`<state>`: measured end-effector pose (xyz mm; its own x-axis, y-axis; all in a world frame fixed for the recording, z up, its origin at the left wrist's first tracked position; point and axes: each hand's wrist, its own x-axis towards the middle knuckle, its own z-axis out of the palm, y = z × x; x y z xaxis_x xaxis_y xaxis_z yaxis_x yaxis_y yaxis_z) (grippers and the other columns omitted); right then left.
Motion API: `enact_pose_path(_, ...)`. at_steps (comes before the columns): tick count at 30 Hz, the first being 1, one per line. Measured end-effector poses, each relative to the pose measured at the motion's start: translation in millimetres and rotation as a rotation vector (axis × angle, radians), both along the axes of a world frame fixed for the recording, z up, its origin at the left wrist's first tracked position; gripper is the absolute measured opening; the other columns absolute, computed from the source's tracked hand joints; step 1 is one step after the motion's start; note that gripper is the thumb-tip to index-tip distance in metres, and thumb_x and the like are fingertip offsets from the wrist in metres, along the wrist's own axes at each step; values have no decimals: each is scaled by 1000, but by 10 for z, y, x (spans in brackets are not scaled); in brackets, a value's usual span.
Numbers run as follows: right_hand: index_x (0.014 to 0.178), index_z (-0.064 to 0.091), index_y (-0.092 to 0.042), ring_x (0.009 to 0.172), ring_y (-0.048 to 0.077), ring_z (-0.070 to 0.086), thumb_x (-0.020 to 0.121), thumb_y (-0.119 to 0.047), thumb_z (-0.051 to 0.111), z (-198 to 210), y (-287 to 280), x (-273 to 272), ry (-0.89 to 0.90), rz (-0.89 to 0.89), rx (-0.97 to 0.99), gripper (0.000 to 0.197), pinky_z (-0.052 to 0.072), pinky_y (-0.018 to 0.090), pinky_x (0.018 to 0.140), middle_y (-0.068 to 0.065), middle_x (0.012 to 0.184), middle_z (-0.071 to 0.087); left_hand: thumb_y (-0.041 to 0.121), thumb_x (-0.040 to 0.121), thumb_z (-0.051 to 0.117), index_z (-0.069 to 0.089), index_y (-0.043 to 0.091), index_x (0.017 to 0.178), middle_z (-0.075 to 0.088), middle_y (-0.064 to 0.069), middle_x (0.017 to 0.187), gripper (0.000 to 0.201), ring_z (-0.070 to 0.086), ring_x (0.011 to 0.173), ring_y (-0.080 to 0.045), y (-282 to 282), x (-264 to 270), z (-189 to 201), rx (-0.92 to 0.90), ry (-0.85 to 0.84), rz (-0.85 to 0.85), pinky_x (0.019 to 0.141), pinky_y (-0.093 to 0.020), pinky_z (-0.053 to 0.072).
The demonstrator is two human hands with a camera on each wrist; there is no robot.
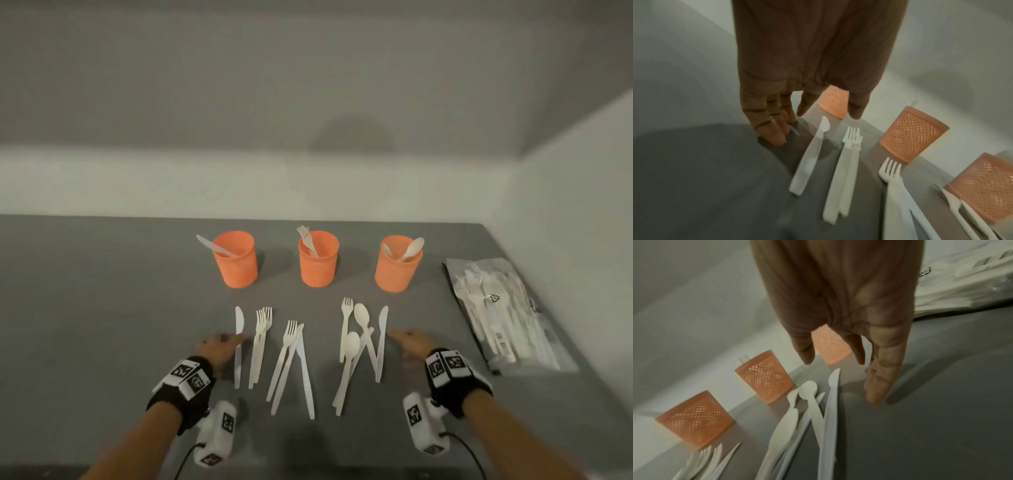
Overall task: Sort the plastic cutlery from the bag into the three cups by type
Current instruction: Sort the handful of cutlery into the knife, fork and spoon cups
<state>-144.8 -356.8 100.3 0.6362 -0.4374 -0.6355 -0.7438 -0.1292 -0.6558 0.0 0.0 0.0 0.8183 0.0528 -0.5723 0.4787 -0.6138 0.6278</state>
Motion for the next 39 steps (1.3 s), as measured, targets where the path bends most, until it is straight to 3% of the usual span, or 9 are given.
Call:
enact_pose_path(4,134,43,-1,124,33,47,89,-44,55,24,136,118,70,124,-126,63,45,41,99,14,135,48,49,85,54,46,10,132,35,-20,138,62,47,120,-36,-385,-330,571,14,12,-51,76,-45,58)
enact_pose_path(8,133,46,-2,125,30,49,90,-51,48,64,365,226,148,333,-303,65,40,34,103,15,128,54,47,89,51,44,6,132,37,-21,136,60,55,105,-34,-803,-463,599,-23,66,-135,46,-28,46)
enact_pose_path(13,132,47,-2,128,32,44,68,-73,59,22,683,345,180,431,-367,96,39,37,106,17,138,47,51,89,45,45,3,129,54,-27,110,62,51,62,-24,-1346,-630,656,-265,189,-182,44,-25,41)
enact_pose_path(15,139,34,-1,133,33,35,68,-62,68,-11,762,370,196,430,-406,100,36,37,108,18,143,33,56,88,41,42,3,133,56,-25,99,70,53,65,-25,-1518,-715,764,-332,270,-199,56,-28,42)
enact_pose_path(18,139,31,0,133,31,33,85,-24,61,-51,810,379,178,460,-568,66,37,35,106,17,144,27,47,95,40,47,7,131,60,-18,118,54,57,108,-29,-1661,-787,808,-387,346,-164,86,-36,40)
enact_pose_path(19,137,32,0,132,31,34,87,-17,59,-65,805,393,175,471,-585,59,37,35,106,17,143,28,47,94,43,51,10,127,62,-14,113,51,55,106,-25,-1690,-790,811,-397,360,-150,88,-36,39)
enact_pose_path(24,135,33,0,130,33,37,88,-16,59,-28,756,393,138,538,-619,55,35,36,106,21,140,34,43,91,49,59,12,81,60,-5,82,33,53,82,-19,-1778,-718,743,-475,372,-41,79,-31,40)
enact_pose_path(32,132,36,-1,129,34,39,81,-8,67,-64,707,420,163,621,-663,60,37,37,105,21,139,36,29,95,44,57,10,77,57,-7,76,29,50,69,-16,-1834,-803,758,-630,424,32,65,-26,42)
enact_pose_path(39,128,42,-4,126,32,41,83,-5,63,-145,768,439,103,765,-815,49,39,36,101,18,135,44,33,95,44,60,6,82,61,-10,80,34,53,72,-19,-1741,-837,856,-713,430,84,64,-28,44)
